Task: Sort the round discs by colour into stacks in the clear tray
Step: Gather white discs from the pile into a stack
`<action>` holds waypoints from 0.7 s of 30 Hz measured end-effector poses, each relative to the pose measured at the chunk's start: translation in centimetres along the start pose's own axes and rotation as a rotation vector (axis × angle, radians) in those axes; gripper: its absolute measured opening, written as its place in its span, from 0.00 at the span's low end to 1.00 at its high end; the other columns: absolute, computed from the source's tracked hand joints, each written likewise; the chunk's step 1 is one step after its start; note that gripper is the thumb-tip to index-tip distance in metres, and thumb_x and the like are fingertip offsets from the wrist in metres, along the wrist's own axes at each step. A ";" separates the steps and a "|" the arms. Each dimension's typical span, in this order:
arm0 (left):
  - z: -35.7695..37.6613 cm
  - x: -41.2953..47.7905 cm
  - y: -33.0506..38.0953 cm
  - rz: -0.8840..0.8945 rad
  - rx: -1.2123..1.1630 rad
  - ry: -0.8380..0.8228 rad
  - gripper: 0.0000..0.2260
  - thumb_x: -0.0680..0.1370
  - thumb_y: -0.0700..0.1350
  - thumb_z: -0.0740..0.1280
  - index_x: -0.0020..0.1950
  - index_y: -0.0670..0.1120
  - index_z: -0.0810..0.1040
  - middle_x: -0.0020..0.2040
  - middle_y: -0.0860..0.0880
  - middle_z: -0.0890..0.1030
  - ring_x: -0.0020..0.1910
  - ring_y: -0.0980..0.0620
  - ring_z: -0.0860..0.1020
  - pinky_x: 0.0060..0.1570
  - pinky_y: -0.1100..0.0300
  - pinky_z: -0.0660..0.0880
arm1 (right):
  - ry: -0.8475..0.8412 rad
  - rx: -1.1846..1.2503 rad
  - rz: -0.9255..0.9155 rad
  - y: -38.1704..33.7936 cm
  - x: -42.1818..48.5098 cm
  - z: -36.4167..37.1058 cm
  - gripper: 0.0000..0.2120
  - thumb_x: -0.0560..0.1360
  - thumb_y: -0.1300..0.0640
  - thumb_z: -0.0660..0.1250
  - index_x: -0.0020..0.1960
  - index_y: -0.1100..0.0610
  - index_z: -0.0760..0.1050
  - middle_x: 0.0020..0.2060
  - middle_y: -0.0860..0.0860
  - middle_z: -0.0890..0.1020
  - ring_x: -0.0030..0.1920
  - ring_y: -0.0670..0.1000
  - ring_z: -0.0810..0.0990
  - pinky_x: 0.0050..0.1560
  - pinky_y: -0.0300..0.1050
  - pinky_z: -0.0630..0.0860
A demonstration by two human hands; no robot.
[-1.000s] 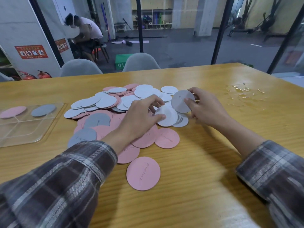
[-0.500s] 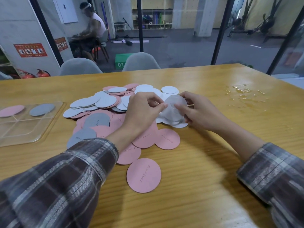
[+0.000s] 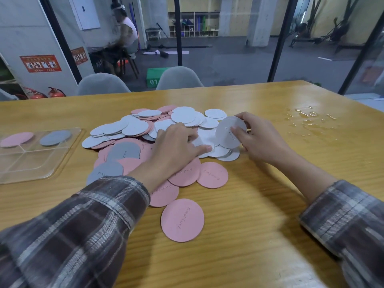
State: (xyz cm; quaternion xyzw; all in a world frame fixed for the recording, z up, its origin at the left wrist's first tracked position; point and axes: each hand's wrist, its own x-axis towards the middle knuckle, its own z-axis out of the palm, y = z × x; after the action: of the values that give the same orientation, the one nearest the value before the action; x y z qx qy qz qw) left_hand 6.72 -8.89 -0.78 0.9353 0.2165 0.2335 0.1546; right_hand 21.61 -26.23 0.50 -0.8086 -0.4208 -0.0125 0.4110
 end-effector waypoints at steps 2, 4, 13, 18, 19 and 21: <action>0.1 0.0 0.0 -0.007 -0.150 0.011 0.20 0.69 0.62 0.79 0.51 0.49 0.85 0.48 0.52 0.80 0.49 0.50 0.78 0.58 0.45 0.74 | -0.002 0.002 -0.002 0.0 0.0 0.0 0.10 0.82 0.54 0.63 0.62 0.54 0.77 0.50 0.46 0.82 0.50 0.53 0.80 0.47 0.50 0.78; 0.2 0.0 -0.1 0.027 -0.270 0.026 0.15 0.70 0.56 0.80 0.53 0.53 0.85 0.49 0.55 0.80 0.49 0.54 0.79 0.59 0.43 0.75 | -0.007 0.005 0.000 -0.1 -0.1 0.0 0.10 0.82 0.54 0.63 0.62 0.53 0.77 0.50 0.46 0.82 0.49 0.53 0.81 0.47 0.52 0.79; 0.1 -0.2 0.6 0.142 -0.469 0.210 0.06 0.72 0.42 0.80 0.46 0.47 0.85 0.40 0.54 0.81 0.39 0.56 0.79 0.43 0.66 0.74 | -0.063 0.017 -0.038 -0.8 -0.3 0.2 0.08 0.84 0.56 0.59 0.57 0.54 0.76 0.41 0.48 0.80 0.34 0.51 0.79 0.30 0.47 0.75; 0.4 -0.3 1.0 0.128 -0.490 0.216 0.07 0.72 0.44 0.80 0.46 0.46 0.85 0.38 0.51 0.83 0.37 0.54 0.80 0.41 0.68 0.75 | -0.123 0.117 -0.029 -1.0 -0.5 0.4 0.10 0.85 0.57 0.57 0.58 0.55 0.77 0.36 0.46 0.77 0.30 0.48 0.77 0.31 0.41 0.73; 0.5 -0.3 1.1 0.117 -0.490 0.215 0.07 0.72 0.45 0.81 0.45 0.46 0.85 0.37 0.51 0.83 0.36 0.54 0.80 0.40 0.69 0.74 | -0.137 0.139 -0.031 -1.1 -0.5 0.4 0.10 0.85 0.57 0.58 0.58 0.55 0.77 0.36 0.46 0.78 0.30 0.48 0.78 0.31 0.42 0.73; 0.6 -0.2 1.2 0.096 -0.488 0.216 0.08 0.72 0.46 0.81 0.45 0.46 0.85 0.35 0.51 0.83 0.35 0.54 0.80 0.38 0.70 0.73 | -0.170 0.172 -0.046 -1.1 -0.6 0.4 0.08 0.84 0.55 0.62 0.60 0.53 0.77 0.40 0.46 0.80 0.33 0.46 0.79 0.33 0.41 0.74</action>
State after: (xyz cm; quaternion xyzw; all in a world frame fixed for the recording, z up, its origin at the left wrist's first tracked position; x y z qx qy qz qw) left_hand 7.23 -10.14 -0.92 0.8493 0.1244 0.3843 0.3400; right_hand 20.35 -26.00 0.73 -0.7586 -0.4723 0.0827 0.4412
